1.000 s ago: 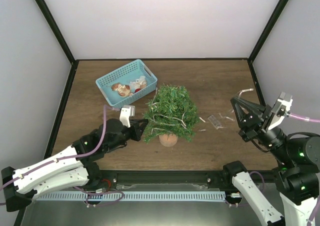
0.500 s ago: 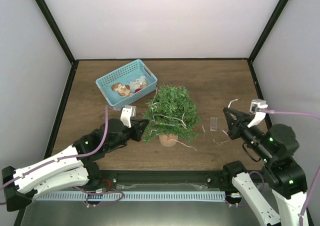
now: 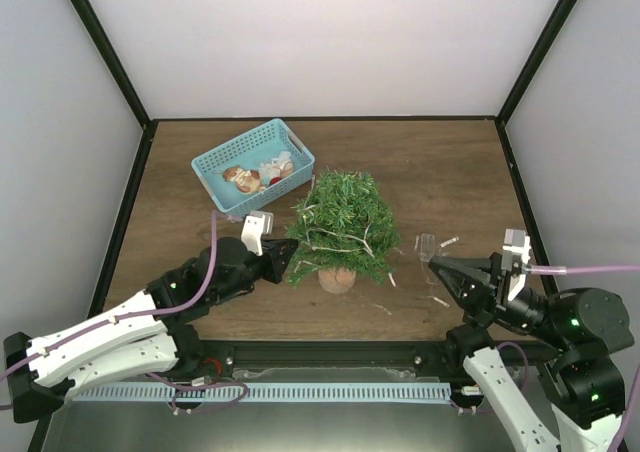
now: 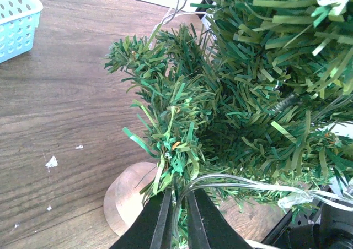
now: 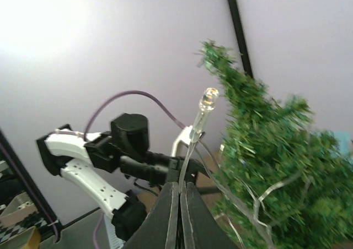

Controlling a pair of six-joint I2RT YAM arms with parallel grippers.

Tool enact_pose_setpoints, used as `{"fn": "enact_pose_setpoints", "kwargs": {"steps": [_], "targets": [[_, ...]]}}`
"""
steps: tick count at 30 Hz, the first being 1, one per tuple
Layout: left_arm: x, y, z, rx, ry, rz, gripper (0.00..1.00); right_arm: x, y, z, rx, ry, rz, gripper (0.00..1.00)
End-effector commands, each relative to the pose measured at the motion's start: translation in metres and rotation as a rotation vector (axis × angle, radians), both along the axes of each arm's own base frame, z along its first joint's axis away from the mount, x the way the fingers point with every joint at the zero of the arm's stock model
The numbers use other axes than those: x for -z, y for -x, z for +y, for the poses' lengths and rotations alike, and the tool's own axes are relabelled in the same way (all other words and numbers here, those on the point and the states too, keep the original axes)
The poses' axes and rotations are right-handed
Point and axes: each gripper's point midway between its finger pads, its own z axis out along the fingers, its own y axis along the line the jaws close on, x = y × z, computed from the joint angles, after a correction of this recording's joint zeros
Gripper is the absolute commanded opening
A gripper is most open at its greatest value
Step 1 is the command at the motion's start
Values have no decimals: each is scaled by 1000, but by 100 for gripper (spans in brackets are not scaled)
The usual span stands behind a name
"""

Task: Decorate the small christmas tree
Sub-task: Wrap the decoration item around the Christmas tree.

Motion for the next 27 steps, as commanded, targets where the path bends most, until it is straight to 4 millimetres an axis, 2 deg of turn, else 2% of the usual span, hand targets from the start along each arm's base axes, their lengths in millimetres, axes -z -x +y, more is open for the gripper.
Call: {"fn": "enact_pose_setpoints", "kwargs": {"steps": [1,5,9,13,17,19,22,27], "targets": [[-4,1,0,22,-12,-24,12,-32,22,4,-84,-38,-133,1],[-7,5,3,51,-41,-58,25,-50,8,7,-81,-68,-149,1],[-16,11,15,72,-94,-107,37,-70,2,10,-105,-135,-179,1],[-47,19,29,99,-111,-201,48,-83,-1,11,-115,-167,-202,1],[-83,30,31,162,-80,-302,55,-89,-4,12,-123,-179,-200,1],[-101,43,19,258,-35,-359,55,-91,-5,12,-125,-187,-197,1],[-117,64,-6,439,24,-441,54,-95,-4,11,-130,-203,-198,1],[-132,85,-48,630,149,-474,49,-107,0,9,-123,-220,-221,1]]}}
